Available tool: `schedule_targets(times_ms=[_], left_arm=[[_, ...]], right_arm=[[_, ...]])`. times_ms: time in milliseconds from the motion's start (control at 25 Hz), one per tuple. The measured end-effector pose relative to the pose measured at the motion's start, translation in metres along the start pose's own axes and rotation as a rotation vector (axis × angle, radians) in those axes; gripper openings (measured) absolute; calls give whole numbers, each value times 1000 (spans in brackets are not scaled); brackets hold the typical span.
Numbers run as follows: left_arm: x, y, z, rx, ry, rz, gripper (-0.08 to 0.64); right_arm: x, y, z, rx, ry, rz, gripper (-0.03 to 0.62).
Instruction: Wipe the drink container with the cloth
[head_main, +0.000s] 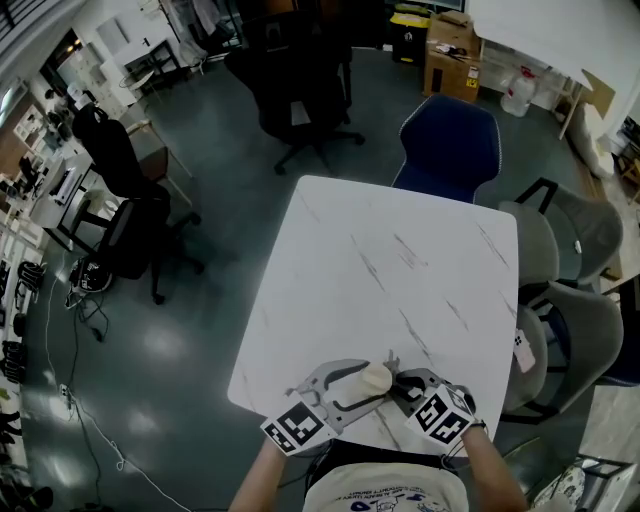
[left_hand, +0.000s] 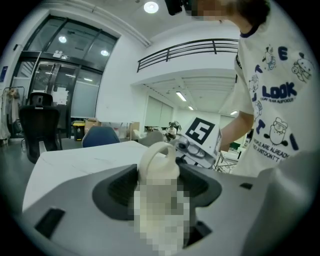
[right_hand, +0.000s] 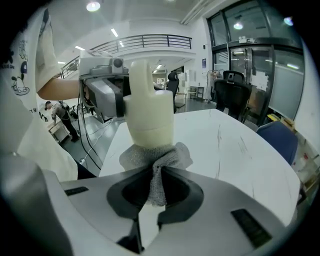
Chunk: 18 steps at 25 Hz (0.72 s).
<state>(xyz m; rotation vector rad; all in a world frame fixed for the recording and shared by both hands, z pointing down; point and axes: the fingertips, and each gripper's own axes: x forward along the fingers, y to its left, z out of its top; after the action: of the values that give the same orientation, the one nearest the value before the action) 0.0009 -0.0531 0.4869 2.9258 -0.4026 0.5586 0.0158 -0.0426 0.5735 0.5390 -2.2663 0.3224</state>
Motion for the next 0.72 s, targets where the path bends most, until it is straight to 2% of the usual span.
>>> schedule_targets(times_ms=[360,720], left_arm=[[-1,-4,-1,67,46,-149,267],[-1,-6,-3,120,88,-255,267]], right_arm=[[-17,3,15,-45,-20,21,43],[-30,2,27,-101,-19,53,43]])
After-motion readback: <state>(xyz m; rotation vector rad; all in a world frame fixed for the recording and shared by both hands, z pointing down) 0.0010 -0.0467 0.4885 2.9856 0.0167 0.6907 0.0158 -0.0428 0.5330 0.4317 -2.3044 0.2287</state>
